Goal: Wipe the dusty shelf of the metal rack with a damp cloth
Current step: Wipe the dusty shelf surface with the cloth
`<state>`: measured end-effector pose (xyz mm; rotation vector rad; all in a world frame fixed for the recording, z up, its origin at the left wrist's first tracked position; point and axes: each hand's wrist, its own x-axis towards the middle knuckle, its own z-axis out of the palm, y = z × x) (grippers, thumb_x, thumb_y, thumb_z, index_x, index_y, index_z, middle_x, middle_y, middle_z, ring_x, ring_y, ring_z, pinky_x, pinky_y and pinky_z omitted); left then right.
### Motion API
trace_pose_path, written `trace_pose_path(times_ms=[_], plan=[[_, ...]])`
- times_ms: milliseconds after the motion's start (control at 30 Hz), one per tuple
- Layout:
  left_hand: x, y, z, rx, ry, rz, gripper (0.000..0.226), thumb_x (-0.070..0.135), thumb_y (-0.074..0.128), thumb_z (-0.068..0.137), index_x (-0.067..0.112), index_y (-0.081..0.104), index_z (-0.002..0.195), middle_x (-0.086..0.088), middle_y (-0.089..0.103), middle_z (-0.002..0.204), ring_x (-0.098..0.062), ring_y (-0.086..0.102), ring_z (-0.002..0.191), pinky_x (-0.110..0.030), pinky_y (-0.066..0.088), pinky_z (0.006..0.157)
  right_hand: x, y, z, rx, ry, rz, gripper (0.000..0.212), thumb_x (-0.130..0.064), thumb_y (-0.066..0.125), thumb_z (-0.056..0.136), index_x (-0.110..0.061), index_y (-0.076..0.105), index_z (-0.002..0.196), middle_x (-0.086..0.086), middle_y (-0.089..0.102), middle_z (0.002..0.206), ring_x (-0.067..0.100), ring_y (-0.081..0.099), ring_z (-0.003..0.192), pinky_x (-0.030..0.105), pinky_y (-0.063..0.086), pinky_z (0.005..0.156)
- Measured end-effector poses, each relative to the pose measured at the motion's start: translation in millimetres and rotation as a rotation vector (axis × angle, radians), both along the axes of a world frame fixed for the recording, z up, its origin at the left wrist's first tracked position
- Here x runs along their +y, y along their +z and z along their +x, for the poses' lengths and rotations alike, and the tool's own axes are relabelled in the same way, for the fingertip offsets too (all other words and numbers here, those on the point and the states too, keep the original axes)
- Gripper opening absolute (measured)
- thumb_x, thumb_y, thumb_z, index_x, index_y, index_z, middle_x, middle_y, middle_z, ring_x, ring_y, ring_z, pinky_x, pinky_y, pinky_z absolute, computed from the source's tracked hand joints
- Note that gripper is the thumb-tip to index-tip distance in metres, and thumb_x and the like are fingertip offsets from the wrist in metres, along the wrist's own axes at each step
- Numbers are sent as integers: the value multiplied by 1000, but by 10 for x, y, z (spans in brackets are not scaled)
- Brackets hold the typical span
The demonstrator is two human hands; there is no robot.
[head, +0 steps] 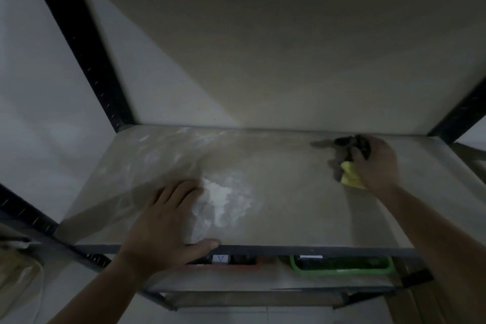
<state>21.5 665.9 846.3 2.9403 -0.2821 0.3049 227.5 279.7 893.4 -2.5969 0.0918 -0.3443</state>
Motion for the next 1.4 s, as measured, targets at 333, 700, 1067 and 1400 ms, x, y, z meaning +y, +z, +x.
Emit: trace_pose_path(times_ms=[333,700,1067,1400], plan=[[-8,41,-10,39,23,-7,98,89,56,74,17,56,140,0,54,144,-23,51,132,-43,47,106,1166,-328,367,-5,256,-162,47,-40,32,80,-17,65,105,12,69,101,34,63,93,37,47,88],[647,133,-370,-13,140,-76,82,74,41,94,18,43,152,-6,47,154,-25,42,138,-28,22,115,1275,-73,390,-95,352,-50,29,-26,65,84,-11,66,109,17,67,107,35,64,95,30,46,75],[768,-5,-419,-145,417,-141,56,48,34,103,12,59,138,-7,58,141,-28,54,129,-35,35,109,2770,-97,-212,17,859,96,22,-25,53,92,-28,69,77,-4,68,71,7,65,63,24,52,61],[800,-34,-372,-218,409,-110,40,36,39,98,15,66,117,-3,64,121,-30,62,113,-44,47,95,2547,-251,469,-73,457,-201,17,-23,51,91,-18,67,92,10,71,97,35,64,90,36,51,74]])
